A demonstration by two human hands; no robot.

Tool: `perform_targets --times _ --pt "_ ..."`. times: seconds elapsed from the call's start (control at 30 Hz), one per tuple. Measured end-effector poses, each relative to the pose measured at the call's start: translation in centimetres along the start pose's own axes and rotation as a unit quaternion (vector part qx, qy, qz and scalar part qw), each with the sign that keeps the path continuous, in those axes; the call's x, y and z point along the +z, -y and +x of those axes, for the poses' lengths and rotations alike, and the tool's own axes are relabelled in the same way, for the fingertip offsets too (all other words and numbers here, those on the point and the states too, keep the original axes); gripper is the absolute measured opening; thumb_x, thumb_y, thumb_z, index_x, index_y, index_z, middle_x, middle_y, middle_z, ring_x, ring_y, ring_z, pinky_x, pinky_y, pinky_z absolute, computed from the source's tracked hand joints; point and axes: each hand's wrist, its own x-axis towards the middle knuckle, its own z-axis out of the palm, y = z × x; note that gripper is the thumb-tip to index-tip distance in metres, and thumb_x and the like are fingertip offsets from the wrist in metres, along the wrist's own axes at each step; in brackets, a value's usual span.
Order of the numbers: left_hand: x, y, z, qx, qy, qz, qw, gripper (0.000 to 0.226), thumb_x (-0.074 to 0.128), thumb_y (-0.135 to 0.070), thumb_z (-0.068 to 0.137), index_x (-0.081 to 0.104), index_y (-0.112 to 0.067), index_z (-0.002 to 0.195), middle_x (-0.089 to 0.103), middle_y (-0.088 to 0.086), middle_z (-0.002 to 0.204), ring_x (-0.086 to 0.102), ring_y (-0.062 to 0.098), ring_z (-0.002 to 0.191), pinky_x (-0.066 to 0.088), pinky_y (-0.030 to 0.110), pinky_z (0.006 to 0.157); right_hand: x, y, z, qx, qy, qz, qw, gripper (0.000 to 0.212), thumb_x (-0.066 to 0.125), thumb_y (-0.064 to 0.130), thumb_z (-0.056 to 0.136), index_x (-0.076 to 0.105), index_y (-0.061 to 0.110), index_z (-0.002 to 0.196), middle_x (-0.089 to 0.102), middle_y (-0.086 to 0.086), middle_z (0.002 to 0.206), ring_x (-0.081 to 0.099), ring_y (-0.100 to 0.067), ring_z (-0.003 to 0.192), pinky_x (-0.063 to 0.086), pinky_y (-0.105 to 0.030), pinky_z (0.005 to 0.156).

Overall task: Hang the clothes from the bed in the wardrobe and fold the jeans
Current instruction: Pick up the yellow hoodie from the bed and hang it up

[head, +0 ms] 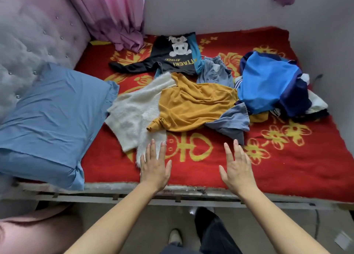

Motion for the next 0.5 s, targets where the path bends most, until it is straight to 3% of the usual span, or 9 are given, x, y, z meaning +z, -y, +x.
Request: perform_targets --times 0.13,0.3,0.5 --pt "1.3 -0.2 2.7 -0.051 0.028 0.015 0.998 0.072 0.029 -0.053 0.100 -0.001 -0.022 0.158 -0.014 0.013 0.164 -0.008 0.028 0.151 0.010 0.049 0.121 2.1 -0.9 6.2 -0.019 0.051 0.011 0.998 0.084 0.060 0.037 0.092 0.015 0.012 0.159 0.005 -0.022 0.165 0.021 -0.037 0.149 0.027 -0.050 0.118" --pt "2.9 0.9 6.4 -0.097 0.051 0.022 0.994 0.072 0.032 -0.051 0.100 0.001 -0.021 0.158 -0.012 0.013 0.164 -0.006 0.028 0.151 0.014 0.048 0.121 5.5 -0.6 14.1 -0.060 0.106 -0.005 0.992 0.080 0.043 0.037 0.099 -0.005 0.016 0.159 -0.013 -0.020 0.164 0.005 -0.033 0.153 0.015 -0.044 0.122" --pt "7.4 3.8 13.5 -0.087 0.050 0.004 0.995 0.073 0.045 -0.046 0.098 0.015 -0.016 0.157 0.003 0.017 0.164 0.005 0.031 0.151 0.020 0.050 0.119 10.2 1.3 21.0 -0.074 0.139 -0.009 0.988 0.079 0.043 0.037 0.099 -0.003 0.016 0.159 -0.014 -0.019 0.164 0.004 -0.033 0.153 0.015 -0.043 0.123"
